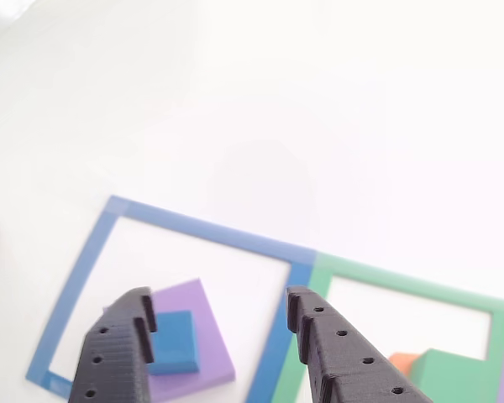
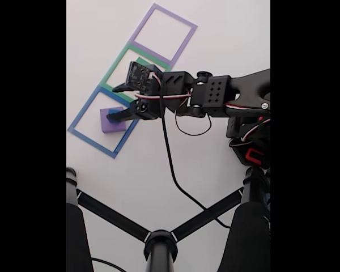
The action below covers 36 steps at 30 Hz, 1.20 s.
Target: Tower of hanoi
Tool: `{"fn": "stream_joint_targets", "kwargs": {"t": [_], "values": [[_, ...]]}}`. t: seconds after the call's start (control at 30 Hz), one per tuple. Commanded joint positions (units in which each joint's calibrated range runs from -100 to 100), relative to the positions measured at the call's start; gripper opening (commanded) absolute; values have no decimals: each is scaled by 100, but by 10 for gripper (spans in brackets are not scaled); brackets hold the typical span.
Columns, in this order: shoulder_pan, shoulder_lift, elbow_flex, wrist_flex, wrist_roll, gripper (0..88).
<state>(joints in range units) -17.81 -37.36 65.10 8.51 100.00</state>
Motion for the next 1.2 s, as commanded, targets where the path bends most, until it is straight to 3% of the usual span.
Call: {"fn": "stream_joint_targets", "kwargs": {"t": [0.0, 0.23, 0.57, 0.7, 0.93, 1.17], "values": [[298, -1120, -1390, 2941, 0, 46], [953, -1344, -3552, 5936, 0, 10], [1525, -1240, -5370, 7636, 0, 11], [1601, -1344, -5015, 7466, 0, 51], [1861, -1785, -3189, 5896, 0, 275], [2067, -1977, -1590, 4374, 0, 328]]}}
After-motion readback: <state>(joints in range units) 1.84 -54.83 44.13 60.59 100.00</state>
